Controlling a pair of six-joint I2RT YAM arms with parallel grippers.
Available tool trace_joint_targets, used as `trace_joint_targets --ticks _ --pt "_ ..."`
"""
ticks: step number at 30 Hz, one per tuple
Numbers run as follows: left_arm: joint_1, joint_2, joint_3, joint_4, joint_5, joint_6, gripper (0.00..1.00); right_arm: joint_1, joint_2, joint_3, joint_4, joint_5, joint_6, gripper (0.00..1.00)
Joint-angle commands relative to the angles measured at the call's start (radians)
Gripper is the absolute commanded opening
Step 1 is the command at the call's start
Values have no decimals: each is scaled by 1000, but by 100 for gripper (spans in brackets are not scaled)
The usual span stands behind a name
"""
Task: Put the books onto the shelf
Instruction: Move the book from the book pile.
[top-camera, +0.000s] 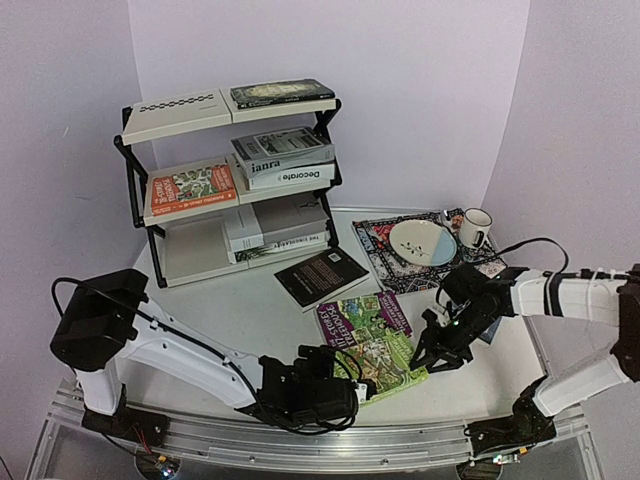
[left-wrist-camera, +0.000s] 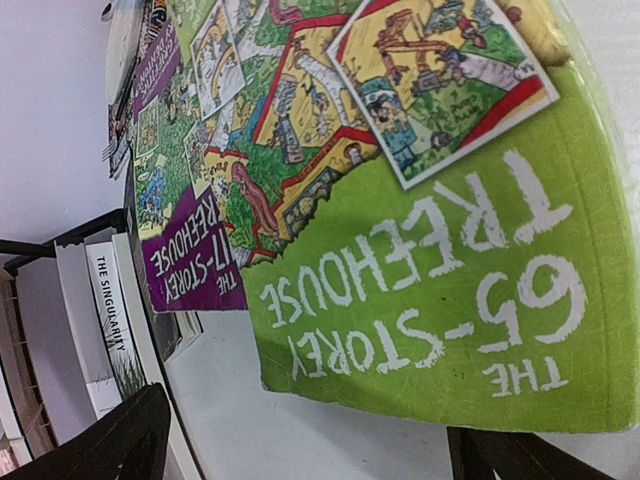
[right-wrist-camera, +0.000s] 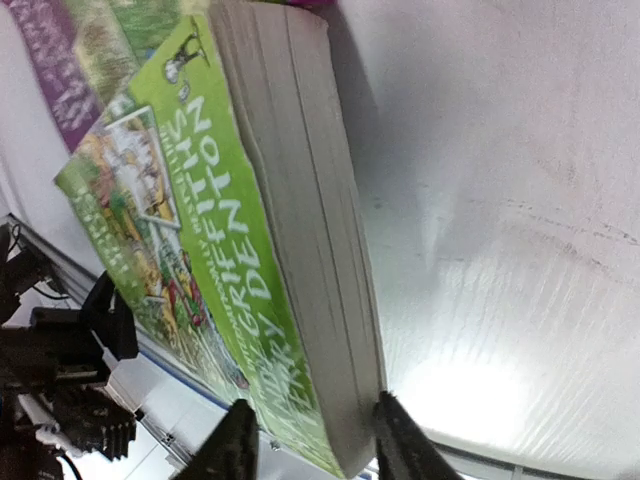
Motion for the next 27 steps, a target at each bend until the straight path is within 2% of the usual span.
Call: trace_joint_targets --ticks 1,3,5,10,17,23,27 --pt "-3 -158 26 126 37 -95 97 29 -86 92 21 -215 64 26" --pt "-4 -187 25 126 35 -103 98 33 -92 118 22 -237 76 21" --pt "-3 -210 24 123 21 -112 98 37 -93 147 22 -250 86 20" --pt "-3 -263 14 102 -30 -124 98 50 -69 240 23 -261 103 20" --pt "3 -319 -4 61 -118 -110 100 94 73 435 30 -263 73 20" --pt "129 -315 -28 73 -88 -60 100 94 214 558 22 -176 13 20" --pt "234 -273 -46 187 -19 21 99 66 318 589 18 -129 -23 20"
